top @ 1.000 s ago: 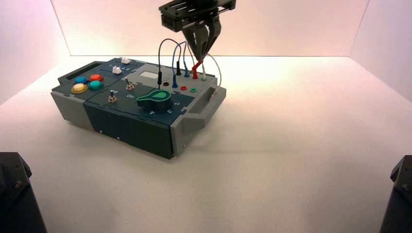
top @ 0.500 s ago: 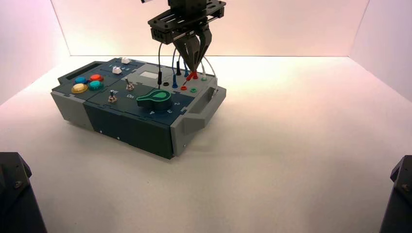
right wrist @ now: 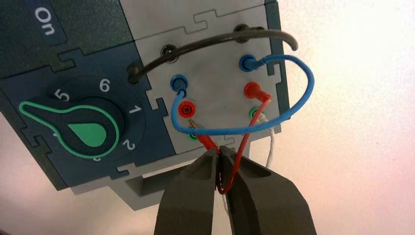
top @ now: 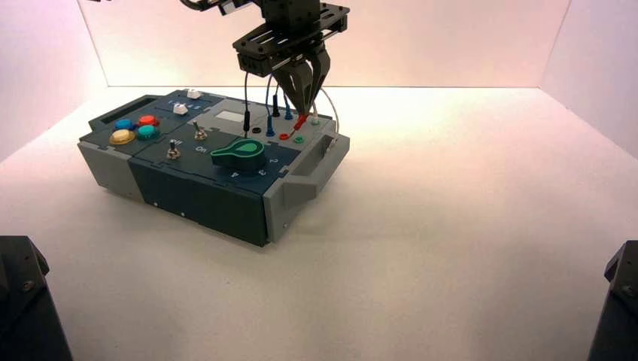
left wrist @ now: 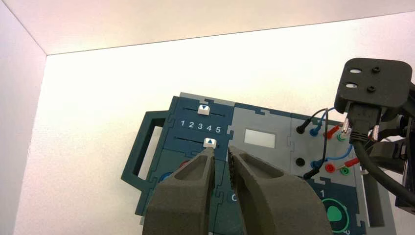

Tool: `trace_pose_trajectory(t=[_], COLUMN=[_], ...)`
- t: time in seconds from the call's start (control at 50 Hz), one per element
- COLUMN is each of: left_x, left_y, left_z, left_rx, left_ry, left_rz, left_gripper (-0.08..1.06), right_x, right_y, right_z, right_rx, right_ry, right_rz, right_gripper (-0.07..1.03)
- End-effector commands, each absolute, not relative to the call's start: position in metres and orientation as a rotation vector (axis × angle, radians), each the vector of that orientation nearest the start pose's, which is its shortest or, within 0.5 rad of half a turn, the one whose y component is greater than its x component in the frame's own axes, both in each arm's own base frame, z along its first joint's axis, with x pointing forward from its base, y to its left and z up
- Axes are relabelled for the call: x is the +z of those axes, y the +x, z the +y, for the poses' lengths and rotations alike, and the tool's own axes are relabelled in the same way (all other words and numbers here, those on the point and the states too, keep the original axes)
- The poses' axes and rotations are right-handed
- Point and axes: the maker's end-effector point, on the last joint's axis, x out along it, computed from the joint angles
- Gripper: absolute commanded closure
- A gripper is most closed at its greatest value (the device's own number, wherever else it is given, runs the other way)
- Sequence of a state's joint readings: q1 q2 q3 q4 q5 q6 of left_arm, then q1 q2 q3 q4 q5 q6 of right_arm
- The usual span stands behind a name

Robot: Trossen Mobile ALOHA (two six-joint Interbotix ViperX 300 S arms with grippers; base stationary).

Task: Insert the red wire.

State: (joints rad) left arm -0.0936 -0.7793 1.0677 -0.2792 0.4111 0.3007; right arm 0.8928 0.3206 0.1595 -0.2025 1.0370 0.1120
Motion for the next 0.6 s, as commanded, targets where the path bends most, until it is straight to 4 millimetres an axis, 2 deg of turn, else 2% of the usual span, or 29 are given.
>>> trace_pose_trajectory(t=[0.02,0.34,0.6], left_x=[0.191,0.189,0.181], left_y=[0.257,0.254,0.247], left_z=[-0.043,-0.055,-0.061], left_rx=[-0.209,-0.256,-0.298], left_ry=[0.041,0.057,0.065], left_rz=[0.665,0.675,0.783], left_gripper=[0.8,0.82,0.84], right_x=[0.101,0.104,0.104], right_y=[0.299,0.301,0.299], right_z=[0.325,0.328,0.332], right_rx=[0.586,0.587,0.591], right_ry=[-0.757,-0.763,-0.773], right_rz=[1.265,1.265,1.271], right_gripper=[0.98,0.99,0.98])
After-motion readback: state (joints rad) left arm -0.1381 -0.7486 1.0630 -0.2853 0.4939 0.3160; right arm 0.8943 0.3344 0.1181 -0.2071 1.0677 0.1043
